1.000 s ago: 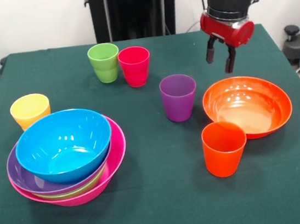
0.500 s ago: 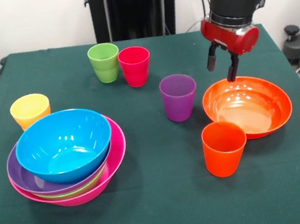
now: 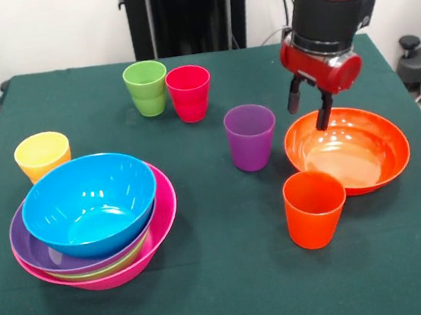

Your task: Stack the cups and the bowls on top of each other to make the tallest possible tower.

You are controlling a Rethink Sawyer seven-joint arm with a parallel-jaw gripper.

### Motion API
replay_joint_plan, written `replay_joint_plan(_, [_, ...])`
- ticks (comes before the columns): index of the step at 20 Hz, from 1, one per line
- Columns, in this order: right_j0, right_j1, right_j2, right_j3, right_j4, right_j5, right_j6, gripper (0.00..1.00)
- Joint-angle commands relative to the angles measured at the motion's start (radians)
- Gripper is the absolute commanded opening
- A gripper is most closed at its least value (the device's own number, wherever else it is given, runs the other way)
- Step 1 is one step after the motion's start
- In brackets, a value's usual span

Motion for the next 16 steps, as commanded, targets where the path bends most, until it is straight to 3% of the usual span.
replay_joint_plan(1, [-0.046,0.106,0.119,-0.039,0.011,-0.055,0.107,1.0])
replay_joint_plan(16, [-0.053,0.072,0.129,0.032,-0.013,-0.037,0.091,1.0])
